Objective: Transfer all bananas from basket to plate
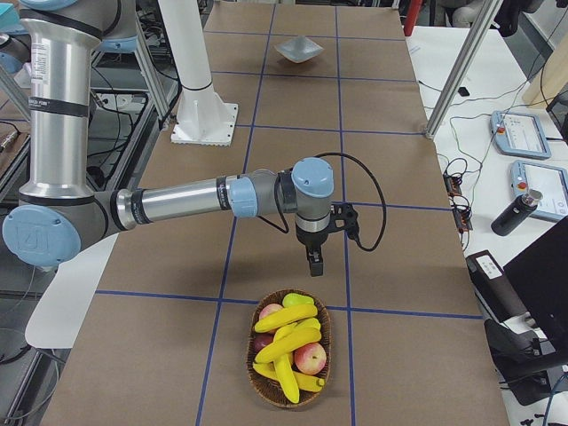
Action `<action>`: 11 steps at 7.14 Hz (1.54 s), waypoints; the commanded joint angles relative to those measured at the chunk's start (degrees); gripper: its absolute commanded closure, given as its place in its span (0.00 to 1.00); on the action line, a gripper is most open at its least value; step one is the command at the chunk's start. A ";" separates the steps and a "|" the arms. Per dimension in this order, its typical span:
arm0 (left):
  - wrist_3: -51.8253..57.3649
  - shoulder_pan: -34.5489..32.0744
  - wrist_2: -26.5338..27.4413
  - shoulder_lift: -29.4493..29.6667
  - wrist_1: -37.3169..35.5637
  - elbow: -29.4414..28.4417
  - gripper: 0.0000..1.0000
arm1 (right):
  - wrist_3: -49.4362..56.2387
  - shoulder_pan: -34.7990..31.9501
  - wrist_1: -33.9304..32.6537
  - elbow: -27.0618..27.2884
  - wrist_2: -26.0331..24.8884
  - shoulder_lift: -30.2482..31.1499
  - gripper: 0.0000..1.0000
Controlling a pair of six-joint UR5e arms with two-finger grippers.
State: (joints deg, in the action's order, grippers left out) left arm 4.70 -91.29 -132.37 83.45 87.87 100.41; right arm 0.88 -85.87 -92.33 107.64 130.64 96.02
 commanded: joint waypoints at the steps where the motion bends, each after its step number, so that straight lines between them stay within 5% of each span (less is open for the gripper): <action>1: -0.21 0.06 0.01 0.05 0.37 0.22 0.00 | 0.09 0.00 0.48 0.28 0.31 0.39 0.00; 10: -0.22 -0.03 0.01 -0.66 0.55 -0.22 0.00 | 1.76 0.09 2.68 -0.41 1.02 1.89 0.00; 11: -0.13 -0.03 0.01 -0.66 0.63 -0.22 0.00 | 2.19 0.09 6.86 -0.77 0.32 2.59 0.00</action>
State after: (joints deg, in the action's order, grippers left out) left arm 4.50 -91.32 -132.33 82.79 88.41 100.25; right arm 2.47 -85.81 -88.83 107.40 131.35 98.07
